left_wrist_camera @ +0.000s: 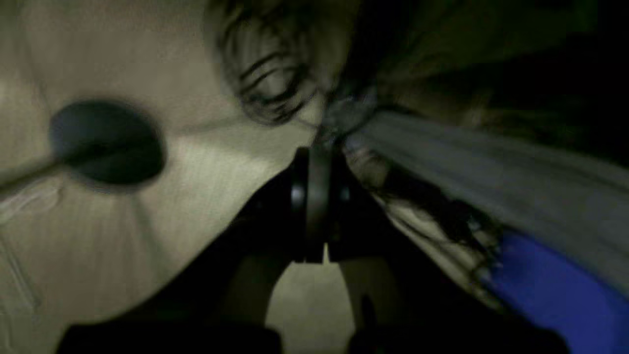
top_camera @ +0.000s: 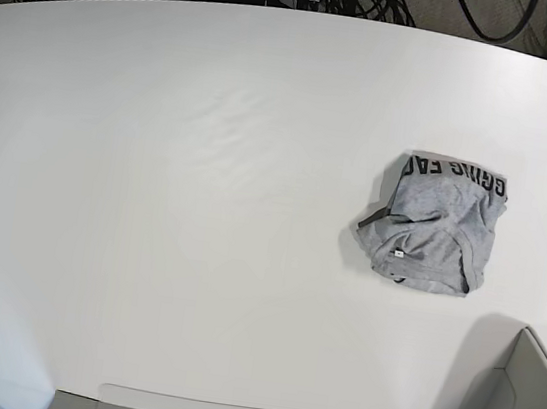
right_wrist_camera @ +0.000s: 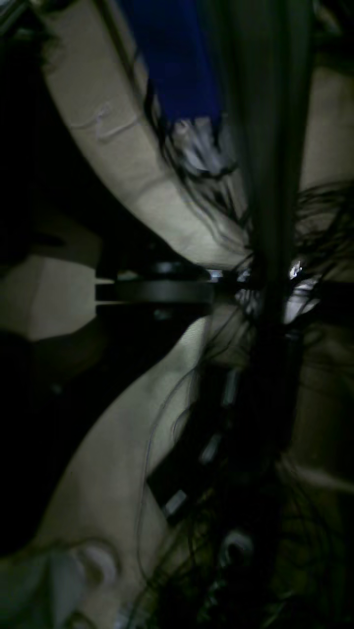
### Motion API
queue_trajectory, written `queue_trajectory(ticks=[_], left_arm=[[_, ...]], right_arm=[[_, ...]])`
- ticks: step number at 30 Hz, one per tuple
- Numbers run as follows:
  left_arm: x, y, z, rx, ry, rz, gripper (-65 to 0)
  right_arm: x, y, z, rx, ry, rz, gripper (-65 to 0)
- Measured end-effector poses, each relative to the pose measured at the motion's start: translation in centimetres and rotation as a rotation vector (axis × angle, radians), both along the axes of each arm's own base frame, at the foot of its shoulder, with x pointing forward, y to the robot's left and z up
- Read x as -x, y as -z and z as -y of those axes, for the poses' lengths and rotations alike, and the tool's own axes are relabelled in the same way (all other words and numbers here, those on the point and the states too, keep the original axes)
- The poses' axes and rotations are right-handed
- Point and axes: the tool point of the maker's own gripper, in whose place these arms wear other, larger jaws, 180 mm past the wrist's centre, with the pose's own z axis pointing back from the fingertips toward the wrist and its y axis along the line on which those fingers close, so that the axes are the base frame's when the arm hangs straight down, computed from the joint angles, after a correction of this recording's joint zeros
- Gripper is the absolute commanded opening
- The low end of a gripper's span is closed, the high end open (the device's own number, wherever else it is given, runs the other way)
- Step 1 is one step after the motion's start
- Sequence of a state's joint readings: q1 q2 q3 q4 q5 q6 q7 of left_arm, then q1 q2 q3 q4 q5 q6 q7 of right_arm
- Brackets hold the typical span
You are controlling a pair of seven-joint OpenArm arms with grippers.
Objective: Fold the T-shirt properly
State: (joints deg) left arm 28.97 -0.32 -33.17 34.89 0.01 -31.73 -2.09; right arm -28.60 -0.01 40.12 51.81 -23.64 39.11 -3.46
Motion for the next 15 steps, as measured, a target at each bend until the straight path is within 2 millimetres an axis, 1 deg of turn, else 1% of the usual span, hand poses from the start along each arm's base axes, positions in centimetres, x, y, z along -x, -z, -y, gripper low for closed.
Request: queue_trajectory(ticks=[2,3,6,7,8,9,10,11,12,13,14,15], left_arm=[[0.1,1.2,-0.1,0.017,-0.03,-0.002,-65.0],[0.7,1.7,0.1,0.034,-0.053,-0.026,-65.0],[1.8,2.7,-1.1,-0.044,-0.098,-0.082,-65.0],[1.9,2.9,-2.1,-0.104,-0.1,-0.103,-65.0],[1.6,2.9,-3.5,-0.163,-0.096,-0.11,-65.0],[0.7,2.7,-5.0,-0.22,-0.081,-0.089,-65.0],[0.2,2.6,-6.2,-0.251,-0.056,-0.084,-65.0],[-0.3,2.6,-7.1,-0.273,-0.01,-0.097,-65.0],[-0.4,2.7,-7.6,-0.294,0.034,-0.118,-65.0],[-0.7,2.9,-7.6,-0.292,0.07,-0.132,-65.0],[-0.5,3.0,-7.6,-0.289,0.106,-0.155,-65.0],[-0.6,3.0,-7.8,-0.297,0.117,-0.164,-65.0]], right_arm=[[-0.2,1.0,1.3,-0.001,0.038,-0.004,-65.0],[-0.5,1.6,1.8,-0.006,0.06,-0.014,-65.0],[-0.5,2.9,3.1,-0.023,0.11,-0.048,-65.0],[-0.5,3.2,3.4,-0.028,0.11,-0.061,-65.0],[-0.4,3.4,3.7,-0.039,0.126,-0.073,-65.0],[-0.4,3.7,4.2,-0.019,0.118,-0.082,-65.0],[-0.2,4.3,5.3,0.037,0.102,-0.103,-65.0],[-0.1,4.8,6.9,0.136,0.095,-0.108,-65.0],[-0.1,5.1,8.5,0.226,0.094,-0.099,-65.0],[0.0,5.2,9.9,0.306,0.073,-0.106,-65.0],[0.2,5.3,11.1,0.391,0.027,-0.12,-65.0],[0.1,5.2,12.0,0.461,-0.002,-0.113,-65.0]])
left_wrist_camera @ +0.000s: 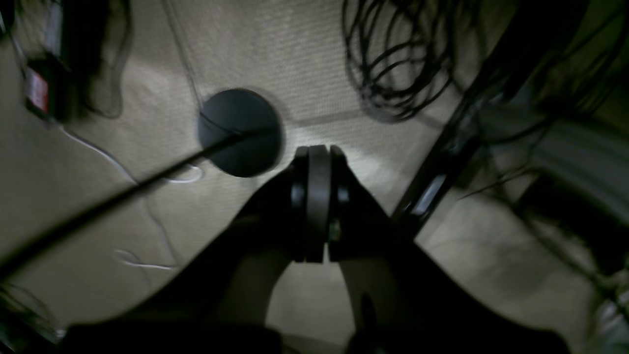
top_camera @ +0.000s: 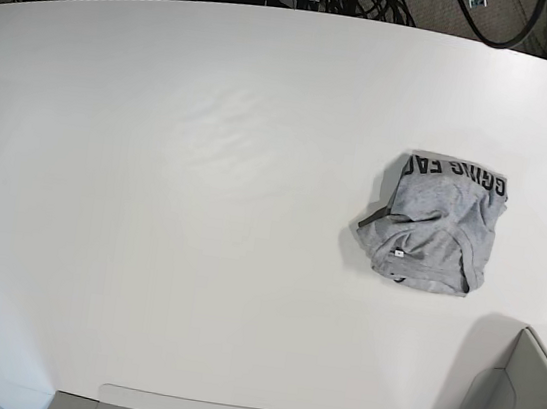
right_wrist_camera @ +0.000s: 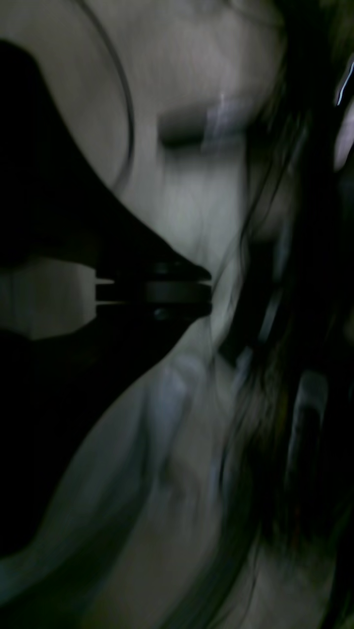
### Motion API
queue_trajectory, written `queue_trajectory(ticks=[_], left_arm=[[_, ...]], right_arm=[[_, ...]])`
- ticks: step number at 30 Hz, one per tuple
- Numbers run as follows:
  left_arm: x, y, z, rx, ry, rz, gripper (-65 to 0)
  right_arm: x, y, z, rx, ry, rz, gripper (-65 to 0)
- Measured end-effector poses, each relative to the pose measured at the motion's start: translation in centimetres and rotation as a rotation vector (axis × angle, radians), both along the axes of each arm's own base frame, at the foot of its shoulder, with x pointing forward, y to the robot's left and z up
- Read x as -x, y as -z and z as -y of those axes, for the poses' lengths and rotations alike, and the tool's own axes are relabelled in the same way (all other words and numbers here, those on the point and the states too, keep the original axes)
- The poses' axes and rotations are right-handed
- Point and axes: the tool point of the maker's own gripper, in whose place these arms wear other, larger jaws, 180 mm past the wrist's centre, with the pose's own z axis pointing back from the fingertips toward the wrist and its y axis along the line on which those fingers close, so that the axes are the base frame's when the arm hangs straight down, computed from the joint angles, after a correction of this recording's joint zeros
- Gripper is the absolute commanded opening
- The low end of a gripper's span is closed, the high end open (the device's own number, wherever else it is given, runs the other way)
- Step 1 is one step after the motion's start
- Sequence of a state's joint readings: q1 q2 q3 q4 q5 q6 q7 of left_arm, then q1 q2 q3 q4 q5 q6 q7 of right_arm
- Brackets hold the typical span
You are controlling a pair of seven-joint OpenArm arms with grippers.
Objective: Fold the T-shirt properly
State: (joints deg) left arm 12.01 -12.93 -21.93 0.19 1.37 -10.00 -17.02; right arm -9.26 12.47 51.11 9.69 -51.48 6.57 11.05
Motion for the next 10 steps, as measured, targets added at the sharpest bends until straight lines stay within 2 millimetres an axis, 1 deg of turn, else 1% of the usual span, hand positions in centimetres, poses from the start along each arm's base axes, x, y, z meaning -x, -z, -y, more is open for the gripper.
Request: queue_trajectory(ticks=[1,3,4,7,10], left_arm=[[-0.5,0.1,-0.2,-0.016,0.018,-0.005,-65.0],[-1.3,0.3,0.3,-0.013,0.021,0.005,-65.0],[-1.5,0.4,0.4,-0.009,0.022,0.006,-65.0],[-2.4,0.7,1.9,0.014,0.017,0.019,-65.0],[-2.9,0.9,2.4,0.025,0.017,0.024,-65.0]], right_arm=[[-0.4,-0.1,0.7,0.054,-0.037,0.001,-65.0],[-1.1,-0.4,1.6,0.153,-0.095,0.007,-65.0],[-1.7,-0.4,1.7,0.169,-0.106,0.015,-65.0],[-2.6,-0.1,0.4,0.16,-0.134,0.031,-65.0],[-2.3,0.4,-1.4,0.13,-0.129,0.025,-65.0]])
